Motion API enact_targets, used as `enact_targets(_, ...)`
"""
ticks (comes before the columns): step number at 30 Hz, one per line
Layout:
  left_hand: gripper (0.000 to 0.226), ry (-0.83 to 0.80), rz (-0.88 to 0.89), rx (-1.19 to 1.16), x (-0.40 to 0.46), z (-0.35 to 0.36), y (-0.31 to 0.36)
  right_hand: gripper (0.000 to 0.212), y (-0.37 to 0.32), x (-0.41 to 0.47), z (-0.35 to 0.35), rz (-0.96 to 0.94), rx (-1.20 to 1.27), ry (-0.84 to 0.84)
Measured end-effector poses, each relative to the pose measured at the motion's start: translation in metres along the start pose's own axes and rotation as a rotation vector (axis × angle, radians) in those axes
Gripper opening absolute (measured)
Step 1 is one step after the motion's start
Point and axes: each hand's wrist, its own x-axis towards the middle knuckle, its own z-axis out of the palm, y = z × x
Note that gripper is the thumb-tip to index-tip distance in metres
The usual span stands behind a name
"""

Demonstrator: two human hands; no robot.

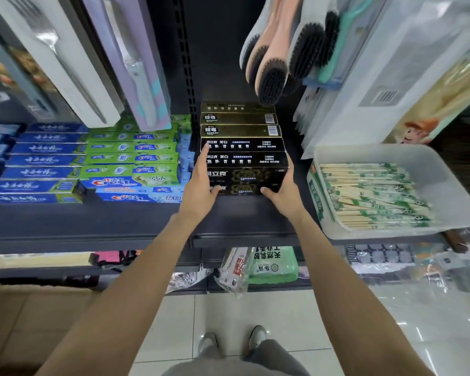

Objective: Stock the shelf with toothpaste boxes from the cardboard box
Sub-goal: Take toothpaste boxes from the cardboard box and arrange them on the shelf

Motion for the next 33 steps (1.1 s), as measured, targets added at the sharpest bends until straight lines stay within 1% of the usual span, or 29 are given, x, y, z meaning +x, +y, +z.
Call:
enact_targets(4,0.085,0.036,-0.053,0.071,0.002,0.004,0.002,0.092,0.001,0.004,0.0,0.016,-0.084,0.028)
enact_targets(7,0.083,0.06,-0.067,0.099,0.003,0.007,0.003,0.091,0.002,0.006,0.002,0.049,-0.093,0.02)
enact_targets(9,0.087,0.071,-0.077,0.064,0.0,0.006,0.008,0.094,0.002,0.003,0.0,0.068,-0.027,-0.015)
enact_targets(11,0.091,0.079,-0.075,0.006,-0.007,0.002,0.014,0.095,-0.002,-0.005,0.001,0.117,0.102,-0.008)
enact_targets(13,0.09,0.087,-0.106,-0.027,-0.022,-0.008,0.019,0.086,-0.01,-0.027,0.006,0.186,0.189,0.064)
enact_targets(14,0.085,0.099,-0.126,-0.033,-0.034,-0.015,0.02,0.077,-0.014,-0.045,0.011,0.207,0.201,0.108)
enact_targets(15,0.076,0.128,-0.128,-0.035,-0.046,-0.024,0.019,0.066,-0.018,-0.063,0.016,0.189,0.188,0.133)
enact_targets(16,0.066,0.181,-0.105,-0.028,-0.06,-0.034,0.016,0.055,-0.024,-0.082,0.021,0.128,0.165,0.125)
enact_targets(18,0.05,0.349,0.005,0.05,-0.085,-0.06,-0.001,0.041,-0.035,-0.108,0.038,-0.047,0.116,0.053)
enact_targets(20,0.049,0.456,0.083,0.171,-0.095,-0.09,-0.034,0.037,-0.048,-0.118,0.062,-0.228,0.013,-0.032)
enact_targets(21,0.052,0.462,0.088,0.233,-0.094,-0.105,-0.054,0.038,-0.055,-0.118,0.075,-0.318,-0.061,-0.063)
enact_targets(22,0.058,0.431,0.072,0.287,-0.088,-0.118,-0.074,0.04,-0.063,-0.115,0.088,-0.395,-0.135,-0.092)
enact_targets(24,0.08,0.283,-0.003,0.362,-0.068,-0.143,-0.109,0.044,-0.076,-0.098,0.113,-0.49,-0.284,-0.119)
enact_targets(26,0.101,0.09,-0.064,0.399,-0.042,-0.163,-0.138,0.051,-0.082,-0.074,0.137,-0.499,-0.449,-0.109)
enact_targets(27,0.107,0.015,-0.069,0.408,-0.028,-0.17,-0.15,0.056,-0.084,-0.061,0.147,-0.474,-0.518,-0.091)
enact_targets(29,0.109,-0.073,-0.064,0.359,-0.003,-0.183,-0.167,0.062,-0.091,-0.039,0.164,-0.416,-0.57,-0.047)
enact_targets(31,0.099,-0.089,-0.069,0.252,0.015,-0.19,-0.18,0.064,-0.1,-0.024,0.178,-0.326,-0.532,-0.021)
enact_targets(33,0.09,-0.104,-0.054,0.215,0.029,-0.191,-0.192,0.065,-0.109,-0.009,0.191,-0.256,-0.471,-0.008)
